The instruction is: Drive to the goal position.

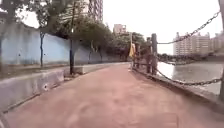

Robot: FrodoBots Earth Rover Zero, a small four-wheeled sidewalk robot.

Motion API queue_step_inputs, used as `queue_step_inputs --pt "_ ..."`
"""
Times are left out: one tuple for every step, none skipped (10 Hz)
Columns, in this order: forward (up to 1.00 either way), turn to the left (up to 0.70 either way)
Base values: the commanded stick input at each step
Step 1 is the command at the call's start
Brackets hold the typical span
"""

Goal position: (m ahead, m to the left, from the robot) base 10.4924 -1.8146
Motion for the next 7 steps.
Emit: queue_step_inputs --pt "1.00 0.00" --pt "1.00 0.00" --pt "1.00 0.00" --pt "1.00 0.00" --pt "1.00 0.00" --pt "1.00 0.00" --pt "1.00 0.00"
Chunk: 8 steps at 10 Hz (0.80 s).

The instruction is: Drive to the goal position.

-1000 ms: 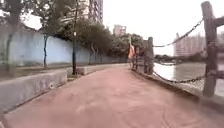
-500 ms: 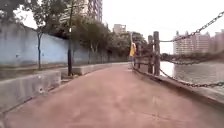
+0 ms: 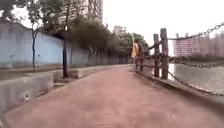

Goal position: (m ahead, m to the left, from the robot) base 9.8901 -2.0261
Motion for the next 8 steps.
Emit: queue_step_inputs --pt "1.00 0.00" --pt "1.00 0.00" --pt "1.00 0.00" --pt "1.00 0.00" --pt "1.00 0.00" --pt "1.00 0.00" --pt "1.00 0.00" --pt "1.00 0.00"
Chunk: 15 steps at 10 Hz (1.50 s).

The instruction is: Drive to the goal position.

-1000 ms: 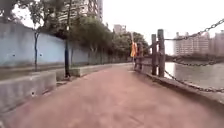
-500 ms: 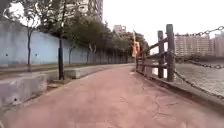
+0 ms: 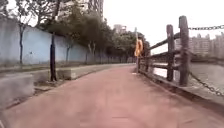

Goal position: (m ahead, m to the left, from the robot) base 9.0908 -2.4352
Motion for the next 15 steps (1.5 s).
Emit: queue_step_inputs --pt "1.00 0.00" --pt "1.00 0.00" --pt "1.00 0.00" --pt "1.00 0.00" --pt "1.00 0.00" --pt "1.00 0.00" --pt "1.00 0.00" --pt "1.00 0.00" --pt "1.00 0.00" --pt "1.00 0.00" --pt "1.00 0.00" --pt "1.00 0.00" --pt "1.00 0.00" --pt "1.00 0.00" --pt "1.00 0.00"
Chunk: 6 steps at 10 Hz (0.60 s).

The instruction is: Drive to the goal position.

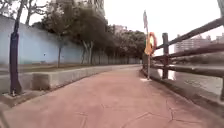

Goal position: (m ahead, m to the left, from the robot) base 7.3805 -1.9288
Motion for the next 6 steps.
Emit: queue_step_inputs --pt "1.00 0.00" --pt "1.00 0.00" --pt "1.00 0.00" --pt "1.00 0.00" --pt "1.00 0.00" --pt "1.00 0.00"
